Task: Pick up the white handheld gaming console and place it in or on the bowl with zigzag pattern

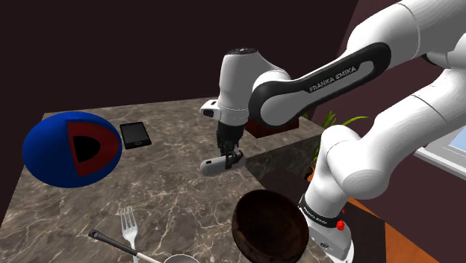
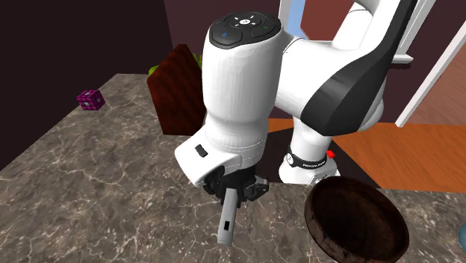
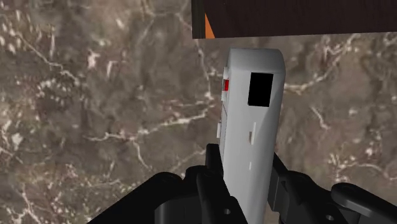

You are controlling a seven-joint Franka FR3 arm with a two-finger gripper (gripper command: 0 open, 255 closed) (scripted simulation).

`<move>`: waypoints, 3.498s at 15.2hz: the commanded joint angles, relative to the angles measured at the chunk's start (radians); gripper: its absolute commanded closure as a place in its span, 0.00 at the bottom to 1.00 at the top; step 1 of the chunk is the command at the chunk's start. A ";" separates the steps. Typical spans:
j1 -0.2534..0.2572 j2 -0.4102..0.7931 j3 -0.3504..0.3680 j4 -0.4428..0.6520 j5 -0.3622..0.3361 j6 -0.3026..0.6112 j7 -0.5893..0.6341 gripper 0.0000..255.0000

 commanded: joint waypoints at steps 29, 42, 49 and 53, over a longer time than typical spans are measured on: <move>0.048 -0.212 0.067 0.226 0.064 -0.441 0.056 1.00; 0.221 -0.413 0.336 0.196 0.308 -0.603 0.352 1.00; 0.248 -0.431 0.386 0.120 0.355 -0.542 0.379 1.00; 0.257 -0.434 0.405 0.067 0.374 -0.492 0.379 1.00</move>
